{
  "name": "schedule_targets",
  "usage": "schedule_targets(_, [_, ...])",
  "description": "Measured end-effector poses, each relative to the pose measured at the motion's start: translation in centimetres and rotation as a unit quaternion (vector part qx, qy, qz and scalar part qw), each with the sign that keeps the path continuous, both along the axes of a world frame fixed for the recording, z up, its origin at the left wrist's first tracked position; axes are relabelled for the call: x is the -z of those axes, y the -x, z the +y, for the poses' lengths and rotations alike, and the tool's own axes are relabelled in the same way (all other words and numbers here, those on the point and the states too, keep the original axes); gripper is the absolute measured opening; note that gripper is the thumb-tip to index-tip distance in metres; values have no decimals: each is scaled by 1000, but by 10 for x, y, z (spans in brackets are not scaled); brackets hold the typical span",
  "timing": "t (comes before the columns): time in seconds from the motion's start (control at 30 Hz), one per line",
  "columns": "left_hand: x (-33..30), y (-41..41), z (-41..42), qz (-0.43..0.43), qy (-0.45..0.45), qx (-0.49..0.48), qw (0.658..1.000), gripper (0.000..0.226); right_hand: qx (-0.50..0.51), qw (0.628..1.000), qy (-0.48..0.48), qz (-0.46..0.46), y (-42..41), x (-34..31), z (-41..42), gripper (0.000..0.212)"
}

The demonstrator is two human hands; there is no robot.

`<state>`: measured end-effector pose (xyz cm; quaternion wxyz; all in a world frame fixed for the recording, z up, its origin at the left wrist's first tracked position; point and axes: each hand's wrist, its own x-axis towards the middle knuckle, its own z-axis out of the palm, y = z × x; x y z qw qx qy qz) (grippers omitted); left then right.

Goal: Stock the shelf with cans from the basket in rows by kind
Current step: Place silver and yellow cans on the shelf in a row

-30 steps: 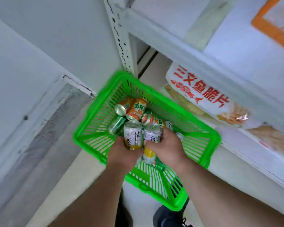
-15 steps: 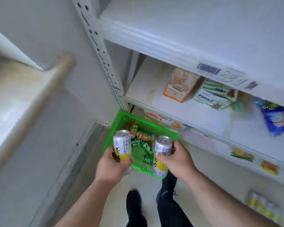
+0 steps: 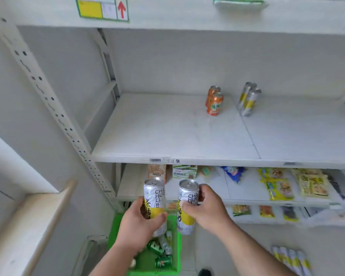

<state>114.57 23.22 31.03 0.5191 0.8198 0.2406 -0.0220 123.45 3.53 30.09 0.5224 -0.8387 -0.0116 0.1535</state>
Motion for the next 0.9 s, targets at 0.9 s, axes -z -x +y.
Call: schedule_targets(0.9, [-65, -222, -337, -66, -14, 59, 996, 37, 121, 989, -44, -73, -200, -58, -376, 42])
